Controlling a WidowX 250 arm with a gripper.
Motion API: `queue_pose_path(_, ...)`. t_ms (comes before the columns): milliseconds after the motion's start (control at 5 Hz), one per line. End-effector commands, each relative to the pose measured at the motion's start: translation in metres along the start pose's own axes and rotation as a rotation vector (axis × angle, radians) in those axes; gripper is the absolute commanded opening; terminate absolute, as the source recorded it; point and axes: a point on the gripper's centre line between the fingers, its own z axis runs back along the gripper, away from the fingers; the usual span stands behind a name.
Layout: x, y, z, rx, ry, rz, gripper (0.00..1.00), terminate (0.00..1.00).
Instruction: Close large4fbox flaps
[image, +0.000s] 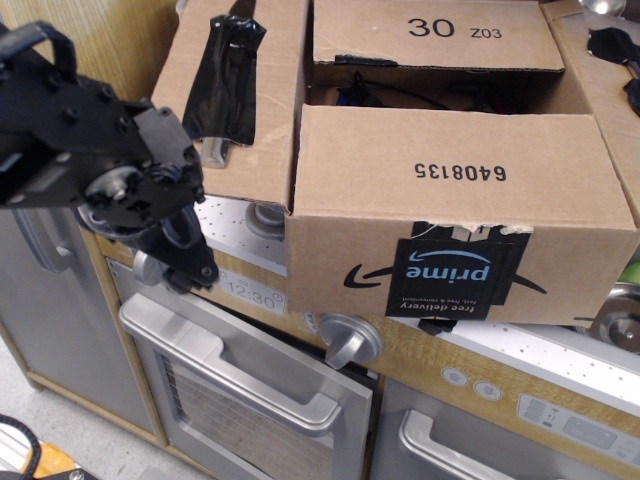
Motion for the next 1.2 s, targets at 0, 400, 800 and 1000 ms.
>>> queue_pose_path(0, 0.037, 0.003, 0.029, 0.068, -0.121, -0.032, 1.00, 0.00)
queue_pose_path(400, 0.071, -0.020, 0.066, 0.026, -0.211, -0.073, 1.00, 0.00)
queue_pose_path(800, 0.098, -0.055, 0.090, -0.165, -0.248, -0.024, 1.00, 0.00)
queue_pose_path(1000, 0.104, -0.072, 0.090, -0.243, -0.235, 0.018, 1.00, 0.00)
